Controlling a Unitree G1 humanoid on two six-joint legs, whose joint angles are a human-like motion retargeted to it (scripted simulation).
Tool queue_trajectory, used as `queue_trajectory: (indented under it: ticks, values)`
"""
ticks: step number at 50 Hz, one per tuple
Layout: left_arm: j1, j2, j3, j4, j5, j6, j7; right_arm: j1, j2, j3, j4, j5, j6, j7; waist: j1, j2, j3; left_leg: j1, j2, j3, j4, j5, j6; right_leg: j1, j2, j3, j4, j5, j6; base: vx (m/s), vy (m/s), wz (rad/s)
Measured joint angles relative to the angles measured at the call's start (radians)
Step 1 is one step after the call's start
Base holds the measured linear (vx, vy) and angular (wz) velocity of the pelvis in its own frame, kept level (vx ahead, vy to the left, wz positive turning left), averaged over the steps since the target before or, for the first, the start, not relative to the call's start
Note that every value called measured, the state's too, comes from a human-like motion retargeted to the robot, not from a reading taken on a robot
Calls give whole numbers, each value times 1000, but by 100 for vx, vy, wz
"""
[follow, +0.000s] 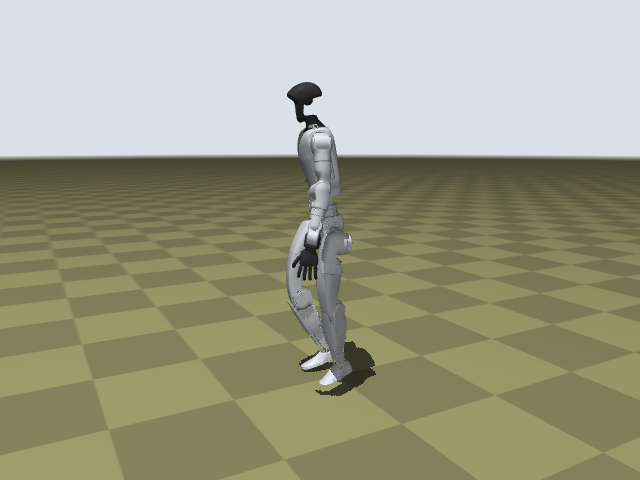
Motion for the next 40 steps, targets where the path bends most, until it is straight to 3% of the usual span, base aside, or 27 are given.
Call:
queue_trajectory:
  ticks: [3,7,8,10,14,15,18,21,25,27,33,35,38,40]
  values:
    - [-49,22,-17,-32,-34,-19,-14,33,-20,-9,14,-17,4,22,-34,-49,9,72,-73,-7,-60,9,5,-15,49,76,-239,23,-30,40,-5,52]
    - [-75,41,-53,-87,-60,-51,-35,65,-38,-28,49,-41,20,42,-51,-82,19,161,-119,-26,-80,-19,-4,15,83,179,-407,213,-150,50,-9,34]
    - [-74,43,-61,-99,-57,-57,-42,71,-40,-34,63,-45,26,49,-56,-77,17,177,-114,-32,-75,-30,-7,24,91,182,-400,244,-207,61,-15,34]
    - [-64,36,-72,-120,-40,-68,-48,75,-45,-51,93,-45,37,63,-47,-61,11,202,-98,-33,-60,-46,-13,27,93,128,-325,182,-259,71,-18,26]
    - [5,-30,-77,-127,8,-92,-20,74,-53,-87,129,-12,61,66,-36,-41,-6,257,-83,27,-2,0,-38,82,79,137,-315,163,-332,70,-7,35]
    - [31,-47,-69,-119,21,-100,-10,73,-54,-90,131,-1,61,64,-34,-38,-15,258,-80,46,34,32,-55,108,55,103,-324,147,-339,68,-6,34]
    - [92,-89,-48,-66,65,-105,39,54,-38,-98,111,42,46,59,-19,-83,-19,179,-65,118,310,138,-13,205,14,187,-381,126,-335,55,-5,42]
    - [142,-107,-39,35,100,-97,105,24,-16,-80,76,82,38,58,28,-110,-23,38,-7,163,636,59,53,291,-28,159,-446,121,-340,57,-11,28]
    - [206,-119,17,172,136,-51,160,-88,1,-57,38,87,41,35,87,-96,-24,-134,70,214,762,-40,63,368,-17,136,-528,130,-351,41,-6,-9]
    - [246,-118,45,230,156,-34,169,-148,10,-40,-2,81,38,40,106,-70,-25,-201,76,198,662,-35,6,403,7,111,-566,132,-362,55,-3,-30]
    - [341,-103,102,375,177,46,174,-313,30,3,-141,52,14,38,217,9,-11,-320,86,27,169,61,-249,525,88,147,-649,118,-341,59,2,-85]
    - [365,-104,117,389,169,70,172,-358,39,11,-176,43,6,29,248,22,-8,-335,99,-38,66,104,-265,566,89,146,-663,108,-327,89,11,-83]
    - [394,-115,126,389,150,103,158,-389,60,26,-197,38,-3,21,262,0,-41,-361,74,-46,77,62,-111,603,41,145,-668,111,-284,72,11,-40]
    - [389,-124,138,389,149,120,149,-383,71,45,-204,45,-13,19,261,-38,-67,-391,20,-28,184,25,71,613,-22,149,-658,122,-217,100,-3,-36]
